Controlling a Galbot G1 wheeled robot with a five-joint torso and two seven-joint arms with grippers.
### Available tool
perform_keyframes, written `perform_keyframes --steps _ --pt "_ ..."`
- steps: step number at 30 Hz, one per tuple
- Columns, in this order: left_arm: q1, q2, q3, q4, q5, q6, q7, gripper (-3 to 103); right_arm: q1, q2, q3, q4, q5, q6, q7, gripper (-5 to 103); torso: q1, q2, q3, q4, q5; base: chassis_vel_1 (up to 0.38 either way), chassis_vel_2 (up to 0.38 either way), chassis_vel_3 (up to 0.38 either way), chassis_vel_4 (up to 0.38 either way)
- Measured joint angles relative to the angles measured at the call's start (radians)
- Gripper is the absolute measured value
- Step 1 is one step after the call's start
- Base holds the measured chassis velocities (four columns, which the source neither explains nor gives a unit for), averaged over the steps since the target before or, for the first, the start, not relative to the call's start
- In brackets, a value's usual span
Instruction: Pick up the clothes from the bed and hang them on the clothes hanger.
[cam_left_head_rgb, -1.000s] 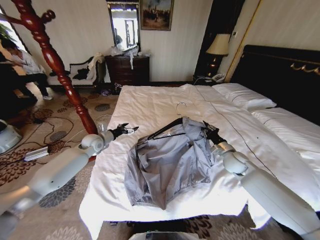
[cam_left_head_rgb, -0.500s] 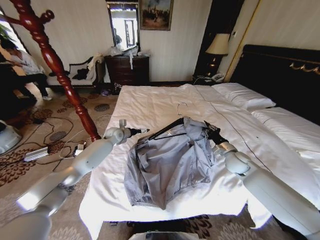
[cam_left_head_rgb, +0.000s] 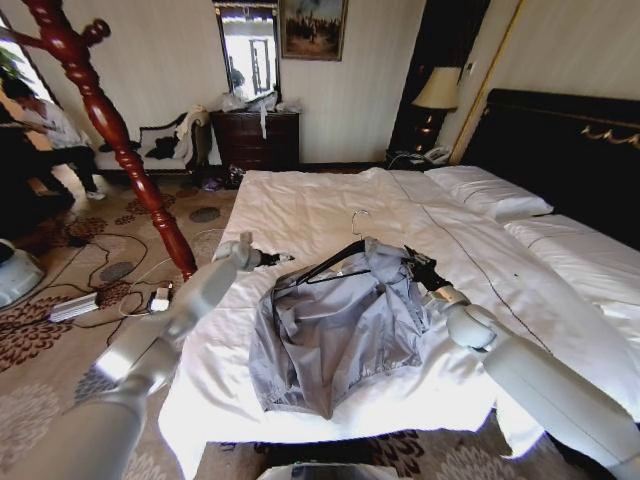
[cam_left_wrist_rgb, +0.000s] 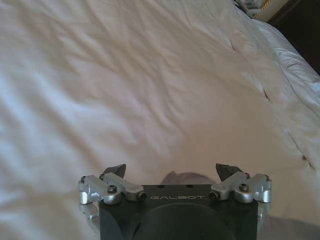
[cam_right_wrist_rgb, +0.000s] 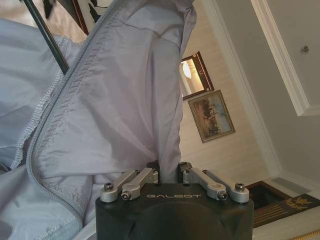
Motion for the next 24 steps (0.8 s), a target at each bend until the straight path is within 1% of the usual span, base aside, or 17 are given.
perform_keyframes --steps 1,2,3,6,7,8,16,24 --pt "-0.006 -0.014 -0.007 0.019 0.016 0.000 0.004 100 0.000 0.000 0.000 0.000 0.000 0.000 0.000 15 0.000 0.000 0.000 -0.0002 0.0001 0.000 0.000 0.000 0.000" --pt "-0.018 -0.047 -0.024 0.060 0.068 0.000 0.016 100 0.000 -0.001 0.000 0.000 0.001 0.001 0.000 15 0.000 0.000 0.000 -0.0002 0.0003 0.000 0.000 0.000 0.000" --pt "-0.018 -0.047 -0.024 0.060 0.068 0.000 0.016 100 0.000 -0.001 0.000 0.000 0.001 0.001 0.000 15 0.000 0.000 0.000 -0.0002 0.0003 0.000 0.000 0.000 0.000" --pt "-0.026 -0.090 -0.047 0.121 0.166 0.000 0.034 100 -0.004 -0.003 0.006 0.003 0.005 0.001 0.000 15 0.000 0.000 0.000 0.0004 -0.0001 0.000 0.000 0.000 0.000" --pt "-0.028 -0.106 -0.068 0.148 0.221 -0.003 0.040 100 -0.004 -0.004 0.009 0.007 0.006 0.001 0.001 15 0.000 0.000 0.000 0.0010 -0.0001 0.000 0.000 0.000 0.000" --pt "-0.032 -0.120 -0.088 0.180 0.273 -0.010 0.042 100 -0.006 -0.005 0.013 0.012 0.008 0.001 0.001 15 0.000 0.000 0.000 0.0010 -0.0001 0.000 0.000 0.000 0.000" --pt "-0.036 -0.143 -0.119 0.230 0.329 -0.025 0.043 100 -0.010 -0.010 0.025 0.025 0.014 0.001 0.003 15 0.000 0.000 0.000 0.0007 -0.0001 0.000 0.000 0.000 0.000" --pt "-0.034 -0.175 -0.131 0.267 0.375 -0.047 0.060 100 -0.014 -0.015 0.030 0.033 0.018 0.001 0.004 15 0.000 0.000 0.000 0.0006 -0.0002 0.000 0.000 0.000 0.000"
